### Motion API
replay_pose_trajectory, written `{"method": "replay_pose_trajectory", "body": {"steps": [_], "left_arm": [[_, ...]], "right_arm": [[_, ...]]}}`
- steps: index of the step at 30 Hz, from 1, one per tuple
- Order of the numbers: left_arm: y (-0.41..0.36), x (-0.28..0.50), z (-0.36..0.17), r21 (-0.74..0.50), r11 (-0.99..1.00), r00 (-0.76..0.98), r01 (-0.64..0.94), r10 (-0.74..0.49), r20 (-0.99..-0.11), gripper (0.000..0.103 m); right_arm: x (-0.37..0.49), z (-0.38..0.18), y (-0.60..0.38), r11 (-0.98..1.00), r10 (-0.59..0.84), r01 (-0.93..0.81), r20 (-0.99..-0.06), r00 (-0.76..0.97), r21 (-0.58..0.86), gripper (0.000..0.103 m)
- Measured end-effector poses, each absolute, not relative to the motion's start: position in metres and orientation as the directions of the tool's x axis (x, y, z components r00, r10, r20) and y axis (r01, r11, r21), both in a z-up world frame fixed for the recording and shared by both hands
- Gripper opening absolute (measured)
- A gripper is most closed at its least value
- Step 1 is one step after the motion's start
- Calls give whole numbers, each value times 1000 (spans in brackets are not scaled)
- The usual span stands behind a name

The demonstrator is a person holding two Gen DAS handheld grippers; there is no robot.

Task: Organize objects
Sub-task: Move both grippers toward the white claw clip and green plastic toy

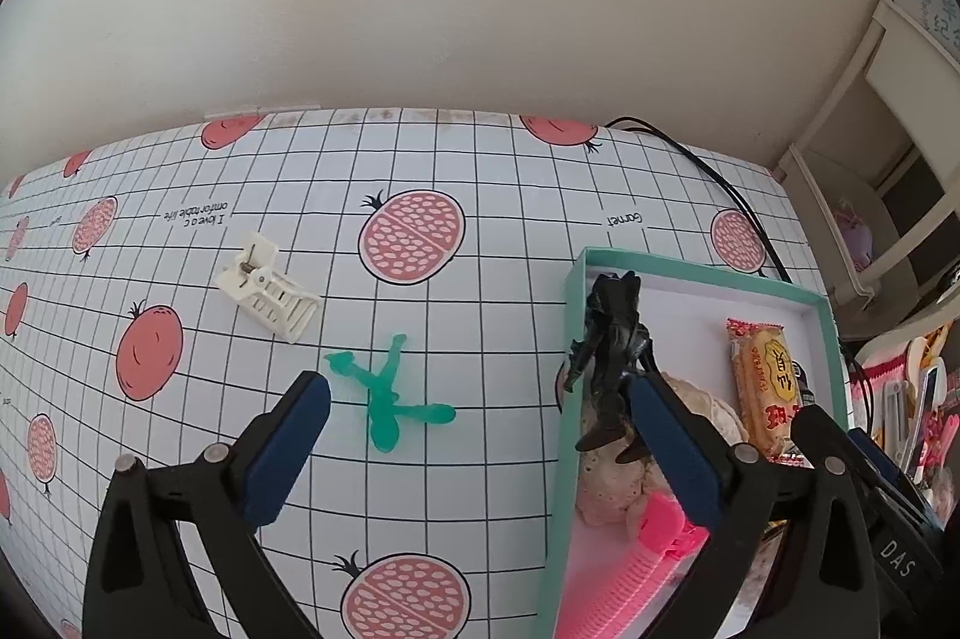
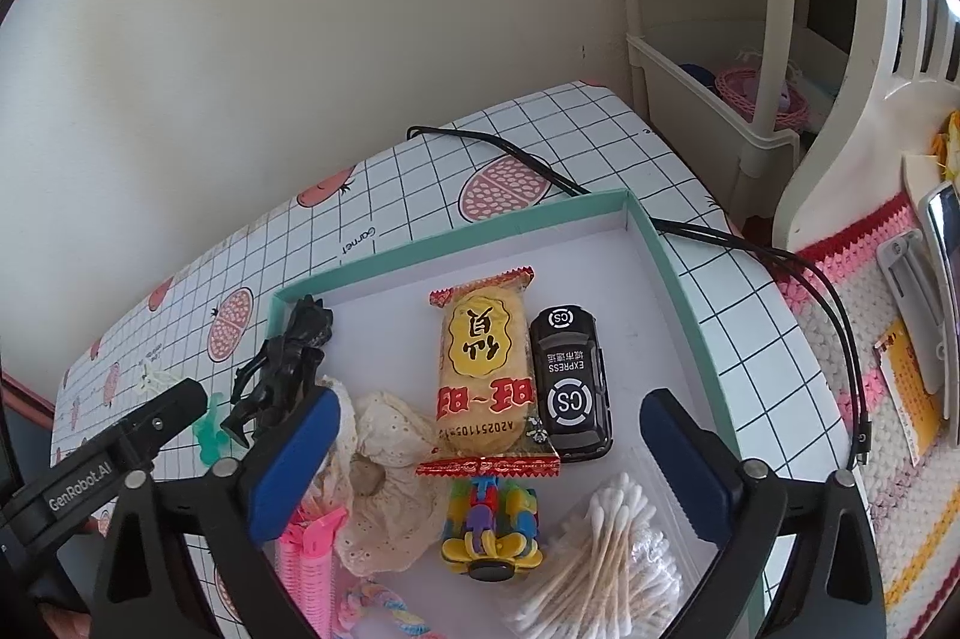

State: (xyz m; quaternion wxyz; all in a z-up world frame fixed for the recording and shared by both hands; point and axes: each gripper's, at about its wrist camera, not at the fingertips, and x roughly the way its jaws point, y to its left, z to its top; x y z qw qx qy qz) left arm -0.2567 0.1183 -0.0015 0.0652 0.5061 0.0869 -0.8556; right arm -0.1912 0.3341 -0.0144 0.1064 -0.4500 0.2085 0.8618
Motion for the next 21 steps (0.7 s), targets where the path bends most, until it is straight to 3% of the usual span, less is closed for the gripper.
{"method": "replay_pose_trajectory", "body": {"steps": [21], "left_arm": [[61, -245, 3, -103, -957, -514, 271, -53, -856, 102]], "right_arm": [[-194, -1, 321, -906, 31, -355, -799, -601, 232, 103]]}}
